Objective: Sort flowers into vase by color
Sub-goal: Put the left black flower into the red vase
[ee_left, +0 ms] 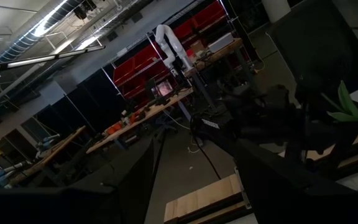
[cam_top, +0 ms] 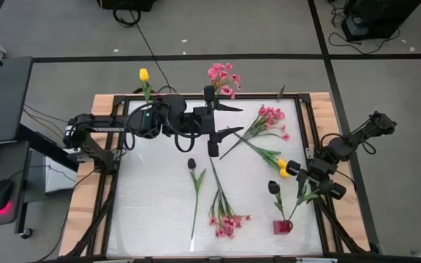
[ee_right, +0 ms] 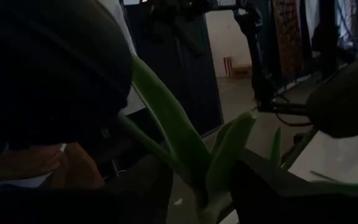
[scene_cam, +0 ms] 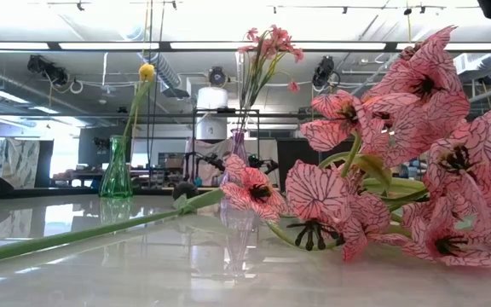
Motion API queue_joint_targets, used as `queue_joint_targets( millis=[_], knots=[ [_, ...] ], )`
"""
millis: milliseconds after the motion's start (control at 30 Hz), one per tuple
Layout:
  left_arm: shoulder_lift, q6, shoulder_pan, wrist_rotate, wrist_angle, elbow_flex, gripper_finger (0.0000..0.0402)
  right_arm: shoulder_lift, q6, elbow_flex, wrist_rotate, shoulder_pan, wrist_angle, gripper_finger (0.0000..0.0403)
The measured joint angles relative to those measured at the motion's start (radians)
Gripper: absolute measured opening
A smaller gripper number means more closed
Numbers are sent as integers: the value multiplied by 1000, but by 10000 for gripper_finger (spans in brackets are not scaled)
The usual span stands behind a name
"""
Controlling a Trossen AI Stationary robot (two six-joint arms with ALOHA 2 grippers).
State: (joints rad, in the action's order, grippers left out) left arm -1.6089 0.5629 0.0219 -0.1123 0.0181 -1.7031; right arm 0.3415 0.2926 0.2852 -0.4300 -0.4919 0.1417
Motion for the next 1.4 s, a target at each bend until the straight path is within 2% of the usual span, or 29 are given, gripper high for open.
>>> queue_joint_targets(
  millis=[333,867,1067,1400],
  knots=[
    [0,0,0,0,0,0,233,15,5,0,-66,0,5,168],
    [0,0,0,0,0,0,233,40,22,0,-134,-12,6,271],
    [0,0,0,0,0,0,233,40,18,0,-173,-34,-60,301],
    [0,0,0,0,0,0,233,40,-90,0,-166,-56,-168,313]
  ],
)
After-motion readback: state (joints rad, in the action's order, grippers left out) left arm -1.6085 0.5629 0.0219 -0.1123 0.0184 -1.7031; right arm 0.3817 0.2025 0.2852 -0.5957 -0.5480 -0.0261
